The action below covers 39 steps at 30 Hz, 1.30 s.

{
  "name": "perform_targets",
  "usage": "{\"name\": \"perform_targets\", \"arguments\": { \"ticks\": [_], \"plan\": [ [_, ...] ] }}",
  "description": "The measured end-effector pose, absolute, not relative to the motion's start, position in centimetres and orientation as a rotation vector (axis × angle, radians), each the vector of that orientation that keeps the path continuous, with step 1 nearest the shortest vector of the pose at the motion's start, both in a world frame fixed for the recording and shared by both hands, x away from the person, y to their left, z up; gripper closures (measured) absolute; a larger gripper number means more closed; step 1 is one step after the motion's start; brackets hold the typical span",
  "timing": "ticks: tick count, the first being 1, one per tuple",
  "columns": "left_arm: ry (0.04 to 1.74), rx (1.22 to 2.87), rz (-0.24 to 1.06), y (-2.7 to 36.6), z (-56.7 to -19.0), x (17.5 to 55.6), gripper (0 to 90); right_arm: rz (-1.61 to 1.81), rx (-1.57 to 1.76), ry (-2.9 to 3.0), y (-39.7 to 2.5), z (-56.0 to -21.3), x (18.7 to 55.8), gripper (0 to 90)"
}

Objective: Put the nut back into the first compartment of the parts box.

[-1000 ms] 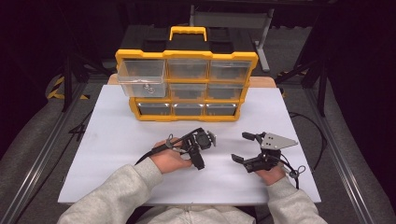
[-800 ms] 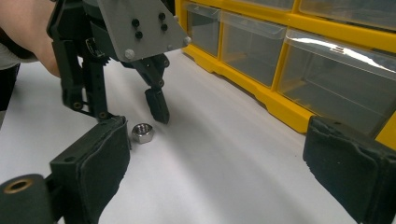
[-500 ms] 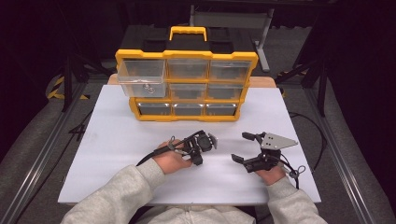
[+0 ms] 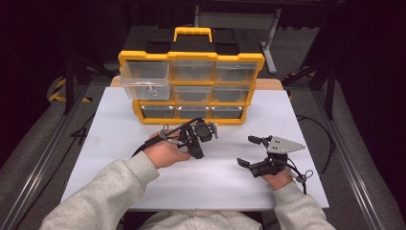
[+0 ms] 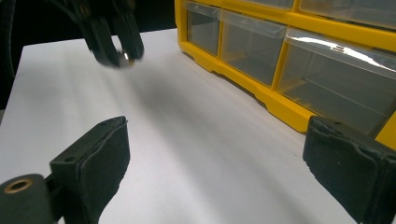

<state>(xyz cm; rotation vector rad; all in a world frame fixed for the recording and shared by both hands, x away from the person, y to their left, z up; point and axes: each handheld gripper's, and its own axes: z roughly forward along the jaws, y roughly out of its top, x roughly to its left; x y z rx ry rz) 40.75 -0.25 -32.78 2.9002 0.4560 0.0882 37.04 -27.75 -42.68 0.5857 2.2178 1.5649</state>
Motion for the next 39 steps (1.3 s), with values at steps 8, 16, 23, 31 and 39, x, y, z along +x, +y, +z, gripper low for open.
{"name": "perform_targets", "arguments": {
  "ticks": [8, 16, 23, 31, 39],
  "plan": [
    [0.452, 2.872, 0.105, 1.1, -28.5, 40.1, 69.7, 1.564, 0.588, 2.216, -27.8, -42.7, 37.0, 8.0],
    [0.450, 2.911, 0.195, 2.0, -24.4, 39.7, 69.7, 1.565, 0.589, 2.216, -27.8, -42.7, 37.1, 8.0],
    [0.481, 2.835, 0.224, 4.0, -20.0, 39.7, 69.7, 1.570, 0.592, 2.211, -27.8, -42.6, 37.1, 8.0],
    [0.584, 2.767, 0.296, 6.6, -16.0, 40.4, 69.7, 1.565, 0.591, 2.214, -27.8, -42.7, 37.1, 8.0],
    [0.680, 2.663, 0.372, 9.5, -13.0, 41.3, 69.7, 1.561, 0.593, 2.217, -27.8, -42.7, 37.1, 8.0]
  ]
}}
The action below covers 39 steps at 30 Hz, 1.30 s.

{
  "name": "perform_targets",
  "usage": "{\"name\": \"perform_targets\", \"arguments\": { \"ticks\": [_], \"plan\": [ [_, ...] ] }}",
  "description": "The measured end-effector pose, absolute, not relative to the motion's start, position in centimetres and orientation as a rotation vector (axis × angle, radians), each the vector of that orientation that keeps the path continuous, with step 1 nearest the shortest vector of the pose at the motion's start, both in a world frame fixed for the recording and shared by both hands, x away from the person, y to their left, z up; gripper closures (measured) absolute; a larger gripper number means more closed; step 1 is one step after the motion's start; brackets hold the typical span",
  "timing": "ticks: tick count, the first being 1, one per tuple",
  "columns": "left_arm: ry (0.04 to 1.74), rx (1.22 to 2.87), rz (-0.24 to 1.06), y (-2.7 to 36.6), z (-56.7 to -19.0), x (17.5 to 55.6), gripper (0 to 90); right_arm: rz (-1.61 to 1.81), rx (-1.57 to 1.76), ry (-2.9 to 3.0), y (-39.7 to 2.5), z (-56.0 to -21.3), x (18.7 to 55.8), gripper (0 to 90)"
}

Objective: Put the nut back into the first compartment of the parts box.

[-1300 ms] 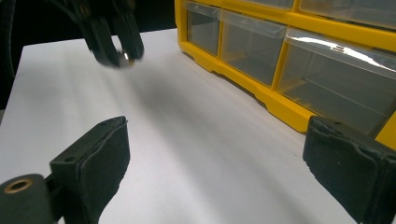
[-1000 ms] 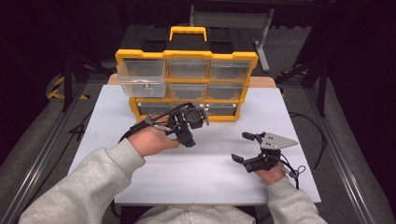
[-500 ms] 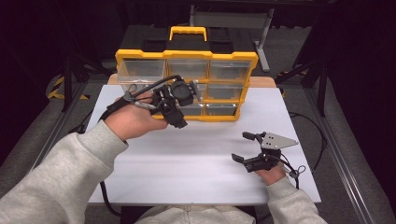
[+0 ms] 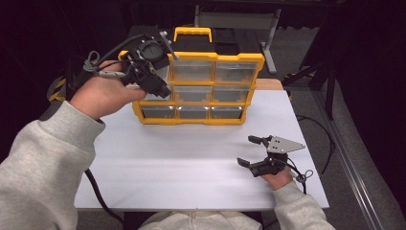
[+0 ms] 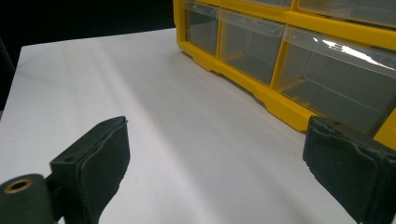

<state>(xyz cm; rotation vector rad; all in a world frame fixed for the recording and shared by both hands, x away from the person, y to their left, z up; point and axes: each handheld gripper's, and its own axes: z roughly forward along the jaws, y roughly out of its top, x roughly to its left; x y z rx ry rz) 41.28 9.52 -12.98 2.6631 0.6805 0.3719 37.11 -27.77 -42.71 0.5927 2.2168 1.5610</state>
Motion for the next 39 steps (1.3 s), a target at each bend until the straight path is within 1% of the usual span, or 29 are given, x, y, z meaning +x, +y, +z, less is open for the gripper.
{"name": "perform_targets", "arguments": {
  "ticks": [2, 3, 8, 17, 22, 39],
  "plan": [
    [0.751, 2.632, 0.397, 10.6, -12.4, 42.1, 69.7, 1.558, 0.594, 2.218, -27.8, -42.7, 37.1, 8.0],
    [0.751, 2.632, 0.397, 10.6, -12.4, 42.1, 69.7, 1.558, 0.594, 2.218, -27.8, -42.7, 37.1, 8.0],
    [0.882, 2.577, 0.429, 12.2, -11.9, 44.2, 69.7, 1.560, 0.594, 2.221, -27.7, -42.7, 37.1, 8.0],
    [1.001, 2.539, 0.435, 13.5, -12.1, 46.9, 69.7, 1.556, 0.593, 2.222, -27.8, -42.7, 37.1, 8.0],
    [1.070, 2.504, 0.381, 14.6, -13.0, 48.6, 69.7, 1.560, 0.592, 2.220, -27.8, -42.7, 37.1, 8.0],
    [1.205, 2.510, 0.205, 16.0, -16.9, 51.9, 69.6, 1.555, 0.591, 2.225, -27.8, -42.8, 37.1, 8.2]
  ]
}}
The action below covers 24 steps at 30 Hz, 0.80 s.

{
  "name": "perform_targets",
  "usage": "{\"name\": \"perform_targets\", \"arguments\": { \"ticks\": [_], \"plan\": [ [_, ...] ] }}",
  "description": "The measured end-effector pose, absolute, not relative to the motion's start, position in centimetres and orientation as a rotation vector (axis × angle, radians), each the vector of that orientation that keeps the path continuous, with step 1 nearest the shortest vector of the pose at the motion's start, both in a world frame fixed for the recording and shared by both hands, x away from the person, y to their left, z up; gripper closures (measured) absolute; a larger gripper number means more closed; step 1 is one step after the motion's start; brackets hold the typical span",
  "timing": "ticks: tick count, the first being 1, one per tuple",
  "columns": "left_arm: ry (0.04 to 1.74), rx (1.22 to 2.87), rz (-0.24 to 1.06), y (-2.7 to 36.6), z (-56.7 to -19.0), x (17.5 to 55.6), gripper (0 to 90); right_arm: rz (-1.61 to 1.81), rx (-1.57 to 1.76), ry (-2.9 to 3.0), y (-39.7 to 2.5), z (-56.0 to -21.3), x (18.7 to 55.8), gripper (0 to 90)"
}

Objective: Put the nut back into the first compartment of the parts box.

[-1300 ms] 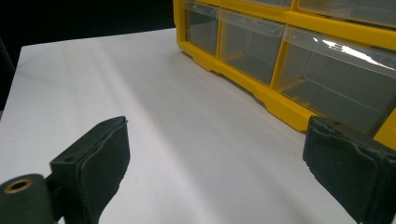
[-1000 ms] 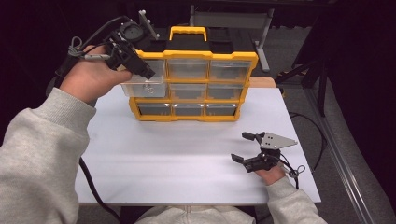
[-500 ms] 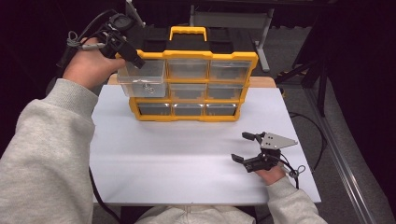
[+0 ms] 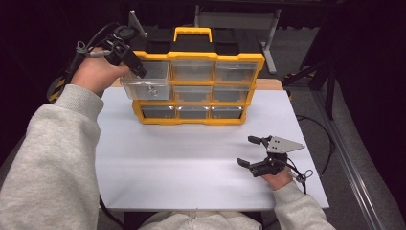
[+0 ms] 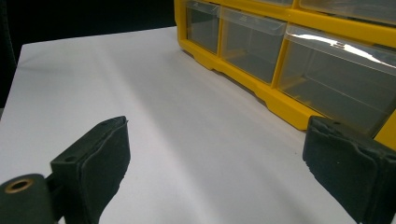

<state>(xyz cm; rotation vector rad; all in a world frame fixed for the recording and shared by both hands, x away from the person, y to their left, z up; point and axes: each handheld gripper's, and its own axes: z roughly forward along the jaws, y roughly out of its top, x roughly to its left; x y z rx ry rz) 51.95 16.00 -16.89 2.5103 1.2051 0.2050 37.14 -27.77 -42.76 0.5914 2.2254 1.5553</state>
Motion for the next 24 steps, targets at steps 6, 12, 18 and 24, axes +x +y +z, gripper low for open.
{"name": "perform_targets", "arguments": {
  "ticks": [6, 12, 18, 24],
  "plan": [
    [1.215, 2.536, 0.142, 15.9, -17.5, 52.4, 69.6, 1.556, 0.590, 2.225, -27.7, -42.8, 37.1, 8.2],
    [1.234, 2.566, 0.083, 15.8, -18.2, 53.0, 69.5, 1.558, 0.588, 2.226, -27.7, -42.8, 37.1, 8.3],
    [1.242, 2.598, 0.114, 15.1, -18.5, 53.0, 69.2, 1.556, 0.587, 2.228, -27.7, -42.8, 37.1, 8.4],
    [1.231, 2.611, 0.153, 14.9, -18.5, 52.9, 67.1, 1.555, 0.589, 2.226, -27.8, -42.8, 37.1, 8.5]
  ]
}}
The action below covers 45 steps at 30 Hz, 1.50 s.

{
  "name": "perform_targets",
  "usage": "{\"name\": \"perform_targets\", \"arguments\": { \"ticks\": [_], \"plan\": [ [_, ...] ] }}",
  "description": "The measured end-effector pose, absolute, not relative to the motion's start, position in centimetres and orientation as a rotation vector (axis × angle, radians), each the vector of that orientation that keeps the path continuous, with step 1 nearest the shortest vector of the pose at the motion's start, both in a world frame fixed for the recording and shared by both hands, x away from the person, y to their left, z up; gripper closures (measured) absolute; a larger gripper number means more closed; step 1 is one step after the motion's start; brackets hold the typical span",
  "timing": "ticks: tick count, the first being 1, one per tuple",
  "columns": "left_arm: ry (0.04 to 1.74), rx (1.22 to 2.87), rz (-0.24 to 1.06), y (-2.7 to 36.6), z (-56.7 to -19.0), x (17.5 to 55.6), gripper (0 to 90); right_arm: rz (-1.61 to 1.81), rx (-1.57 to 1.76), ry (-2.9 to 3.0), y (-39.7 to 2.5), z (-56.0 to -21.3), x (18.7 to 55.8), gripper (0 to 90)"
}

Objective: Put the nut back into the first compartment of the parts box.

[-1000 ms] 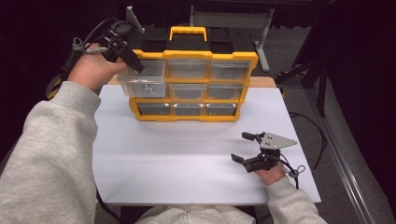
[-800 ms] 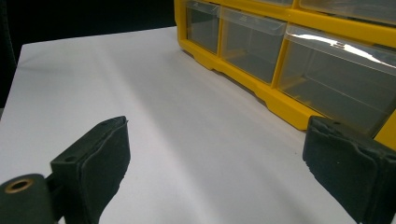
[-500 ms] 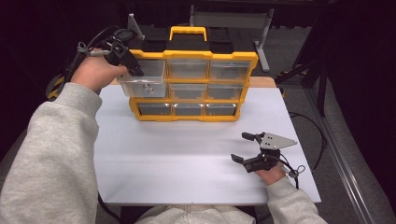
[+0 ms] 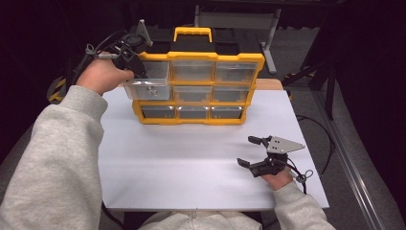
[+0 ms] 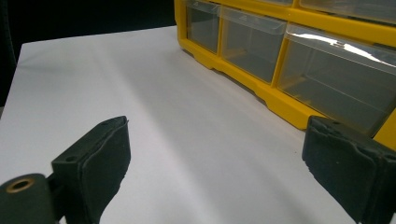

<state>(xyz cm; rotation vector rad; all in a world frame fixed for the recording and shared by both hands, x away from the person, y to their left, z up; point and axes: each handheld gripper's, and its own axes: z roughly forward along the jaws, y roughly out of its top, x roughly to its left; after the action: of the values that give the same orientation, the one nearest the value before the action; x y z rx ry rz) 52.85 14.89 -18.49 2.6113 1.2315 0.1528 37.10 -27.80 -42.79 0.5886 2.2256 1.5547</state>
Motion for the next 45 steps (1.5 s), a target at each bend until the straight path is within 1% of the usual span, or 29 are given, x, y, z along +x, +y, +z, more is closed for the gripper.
{"name": "perform_targets", "arguments": {
  "ticks": [3, 7, 9, 10, 14, 17, 18, 19, 22, 24, 26, 30, 31, 35, 39, 45],
  "plan": [
    [1.209, 2.603, 0.153, 14.8, -18.4, 52.6, 56.8, 1.554, 0.588, 2.225, -27.8, -42.8, 37.1, 8.5],
    [1.167, 2.539, 0.198, 15.1, -17.5, 51.6, 50.3, 1.555, 0.590, 2.224, -27.8, -42.8, 37.1, 8.6],
    [1.149, 2.511, 0.208, 15.3, -17.2, 51.2, 43.8, 1.556, 0.592, 2.224, -27.8, -42.8, 37.1, 8.5],
    [1.131, 2.492, 0.229, 15.6, -16.8, 50.8, 43.8, 1.556, 0.592, 2.224, -27.8, -42.8, 37.1, 8.5],
    [1.044, 2.372, 0.380, 16.6, -15.4, 48.4, 28.9, 1.561, 0.596, 2.217, -27.9, -42.7, 37.1, 8.5],
    [0.939, 2.264, 0.452, 17.6, -15.2, 45.9, 22.1, 1.564, 0.595, 2.207, -28.0, -42.6, 37.1, 8.4],
    [0.939, 2.264, 0.452, 17.6, -15.2, 45.9, 20.5, 1.567, 0.597, 2.204, -28.1, -42.6, 37.0, 8.4],
    [0.880, 2.194, 0.478, 18.3, -15.5, 44.3, 18.6, 1.575, 0.602, 2.200, -28.1, -42.5, 37.0, 8.4],
    [0.762, 2.093, 0.537, 19.2, -17.0, 41.8, 12.9, 1.582, 0.604, 2.185, -28.3, -42.4, 37.0, 8.4],
    [0.729, 2.051, 0.519, 19.7, -18.2, 40.7, 12.6, 1.585, 0.609, 2.180, -28.4, -42.3, 36.9, 8.4],
    [0.701, 1.989, 0.455, 20.4, -19.9, 39.8, 11.2, 1.590, 0.613, 2.172, -28.5, -42.2, 36.8, 8.4],
    [0.639, 1.849, 0.422, 21.4, -23.7, 38.1, 7.8, 1.594, 0.615, 2.161, -28.7, -42.1, 36.7, 8.4],
    [0.639, 1.849, 0.422, 21.4, -23.7, 38.1, 6.4, 1.594, 0.615, 2.161, -28.7, -42.1, 36.7, 8.4],
    [0.598, 1.780, 0.419, 21.7, -27.4, 37.2, 4.4, 1.595, 0.621, 2.156, -28.9, -42.0, 36.7, 8.3],
    [0.571, 1.764, 0.359, 21.7, -30.7, 36.8, 4.8, 1.599, 0.624, 2.152, -28.9, -41.9, 36.7, 8.4],
    [0.512, 1.699, 0.353, 21.3, -35.2, 35.8, 5.3, 1.605, 0.624, 2.142, -29.1, -41.8, 36.6, 8.3]
  ]
}}
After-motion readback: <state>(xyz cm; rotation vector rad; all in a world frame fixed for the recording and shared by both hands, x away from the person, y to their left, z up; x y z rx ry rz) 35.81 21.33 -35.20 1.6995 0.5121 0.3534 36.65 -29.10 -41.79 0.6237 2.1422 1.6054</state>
